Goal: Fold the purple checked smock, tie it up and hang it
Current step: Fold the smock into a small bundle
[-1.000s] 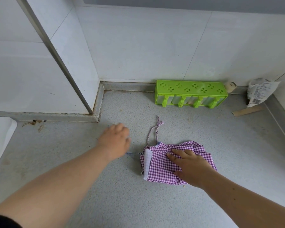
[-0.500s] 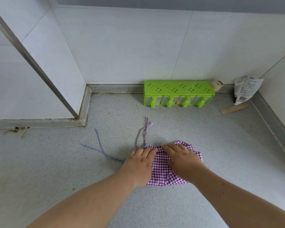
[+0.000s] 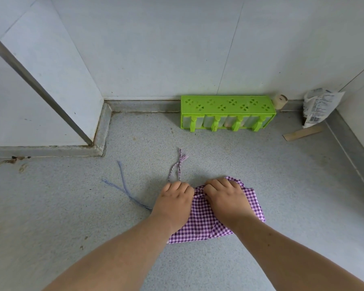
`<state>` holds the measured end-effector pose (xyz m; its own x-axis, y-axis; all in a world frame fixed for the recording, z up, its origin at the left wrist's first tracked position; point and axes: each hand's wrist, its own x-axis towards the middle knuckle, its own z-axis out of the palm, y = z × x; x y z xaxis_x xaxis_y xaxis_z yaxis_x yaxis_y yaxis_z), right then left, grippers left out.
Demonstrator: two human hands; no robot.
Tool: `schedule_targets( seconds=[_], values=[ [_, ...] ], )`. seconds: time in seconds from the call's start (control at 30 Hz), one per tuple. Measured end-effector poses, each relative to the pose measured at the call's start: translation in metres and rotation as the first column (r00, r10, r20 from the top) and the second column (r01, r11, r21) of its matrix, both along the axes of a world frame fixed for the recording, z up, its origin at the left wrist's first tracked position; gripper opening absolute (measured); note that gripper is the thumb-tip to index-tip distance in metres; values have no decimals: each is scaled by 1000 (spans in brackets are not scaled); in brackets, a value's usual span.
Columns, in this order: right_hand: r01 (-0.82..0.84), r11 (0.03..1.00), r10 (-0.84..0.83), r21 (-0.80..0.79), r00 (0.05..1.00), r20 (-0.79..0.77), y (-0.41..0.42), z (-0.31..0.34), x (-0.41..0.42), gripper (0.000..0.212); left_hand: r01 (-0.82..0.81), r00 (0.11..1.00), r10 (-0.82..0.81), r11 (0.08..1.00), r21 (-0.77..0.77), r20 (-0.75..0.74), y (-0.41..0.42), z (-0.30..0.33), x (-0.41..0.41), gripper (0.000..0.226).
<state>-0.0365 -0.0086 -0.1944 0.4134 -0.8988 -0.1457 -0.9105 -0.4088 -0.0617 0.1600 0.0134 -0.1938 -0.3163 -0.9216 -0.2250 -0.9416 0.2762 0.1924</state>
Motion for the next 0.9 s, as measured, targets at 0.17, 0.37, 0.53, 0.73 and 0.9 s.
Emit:
schedule_targets(
  seconds=[0.17, 0.37, 0.53, 0.73, 0.9],
  values=[
    [11, 997, -11, 71, 1000, 6, -5, 1, 2, 24, 58, 995, -60, 998, 34, 77, 4, 8, -3, 52],
    [-51, 999, 50, 17, 997, 61, -7, 7, 3, 26, 106, 963, -123, 991, 83, 240, 9, -1, -1, 66],
    [-186, 973, 183, 134, 983, 36, -8, 11, -20, 49, 110, 962, -123, 992, 65, 245, 7, -6, 1, 60],
    [-187, 979, 184, 84, 982, 43, -8, 2, -19, 27, 88, 967, -104, 993, 78, 231, 5, -3, -2, 52],
    [-129, 985, 123, 115, 991, 59, -11, 4, -11, 32, 36, 977, -53, 996, 87, 207, 3, 0, -3, 52]
  ],
)
